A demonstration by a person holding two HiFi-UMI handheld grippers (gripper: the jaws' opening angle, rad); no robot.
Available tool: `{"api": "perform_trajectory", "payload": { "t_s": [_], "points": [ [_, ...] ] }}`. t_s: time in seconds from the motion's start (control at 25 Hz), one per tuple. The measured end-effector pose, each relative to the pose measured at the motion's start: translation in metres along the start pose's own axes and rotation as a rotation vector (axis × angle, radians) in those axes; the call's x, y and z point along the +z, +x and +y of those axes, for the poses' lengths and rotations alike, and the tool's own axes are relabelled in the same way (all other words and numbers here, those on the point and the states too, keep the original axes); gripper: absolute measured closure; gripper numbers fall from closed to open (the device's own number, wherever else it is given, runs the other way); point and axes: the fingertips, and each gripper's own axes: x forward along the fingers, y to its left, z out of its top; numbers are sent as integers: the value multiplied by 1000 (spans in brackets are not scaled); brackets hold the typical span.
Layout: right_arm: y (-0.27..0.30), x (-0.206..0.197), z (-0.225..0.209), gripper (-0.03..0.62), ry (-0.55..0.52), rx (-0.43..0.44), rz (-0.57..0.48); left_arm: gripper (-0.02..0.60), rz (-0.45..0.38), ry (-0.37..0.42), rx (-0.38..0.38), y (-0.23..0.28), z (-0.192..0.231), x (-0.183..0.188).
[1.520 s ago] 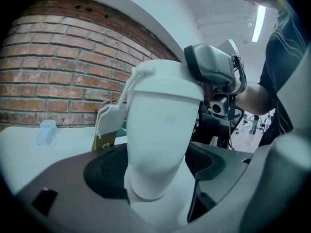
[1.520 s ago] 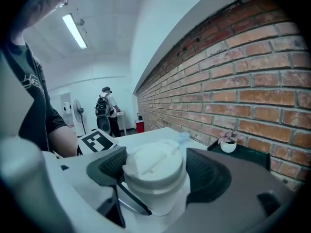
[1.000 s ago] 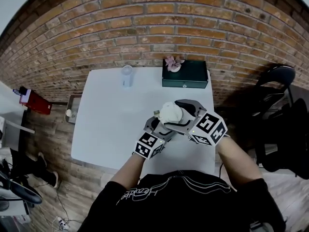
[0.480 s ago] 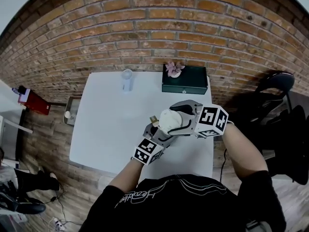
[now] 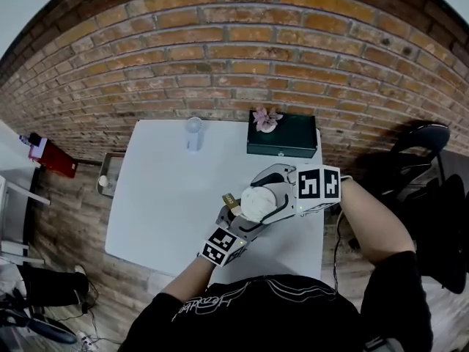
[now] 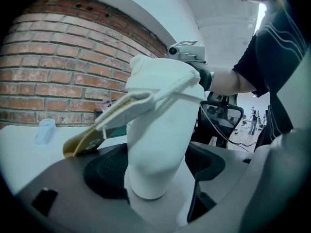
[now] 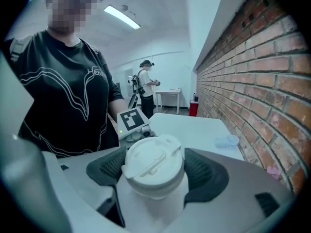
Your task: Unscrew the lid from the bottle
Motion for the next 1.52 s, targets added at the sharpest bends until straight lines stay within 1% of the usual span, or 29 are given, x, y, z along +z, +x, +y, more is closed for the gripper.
{"api": "perform_trajectory", "payload": {
  "t_s": [0.12,0.2,0.28,0.32,0.36,0.44,0.48,0.64,0.76,0.84,0.92,1.08,1.16,1.2,1.24,1.36,1.52],
  "points": [
    [0,0,-1,223,29,-7,-16,204,0,-1,0,1,0,-1],
    [0,0,-1,218,58,-39,-28,204,0,-2,-1,1,-1,-1],
    [0,-1,-3,213,76,-88,-31,204,-2,-2,0,1,0,-2],
    [0,-2,-4,194,82,-114,-31,204,-3,-1,1,0,1,-2],
    [-1,-3,-3,161,88,-137,-34,204,-4,-1,3,0,1,-2],
    [-3,-2,-1,136,111,-186,-55,204,-8,-2,4,0,1,-2],
    [-5,-1,-1,125,127,-221,-70,203,-11,-3,4,0,1,-2],
    [-7,-1,-5,125,199,-408,-127,204,-27,-7,12,0,2,-1],
    [-7,0,-9,123,265,-535,-194,204,-36,-7,16,0,2,-1],
    [-6,2,-11,121,295,-600,-226,204,-38,-7,16,0,2,0],
    [-3,1,-12,114,323,-645,-238,204,-37,-9,18,0,2,0],
    [-3,-4,-16,117,408,-721,-274,204,-40,-12,18,0,2,0],
    [-4,-7,-16,142,423,-747,-284,204,-44,-13,19,0,2,0],
    [-3,-8,-16,164,423,-755,-288,204,-45,-13,19,0,2,0],
    [-3,-9,-16,169,418,-761,-290,204,-45,-13,20,0,2,0],
    [-4,-11,-15,168,401,-774,-287,204,-43,-15,22,1,1,-1],
    [-4,-11,-15,169,395,-769,-282,204,-40,-15,19,1,1,-1]
  ]
}}
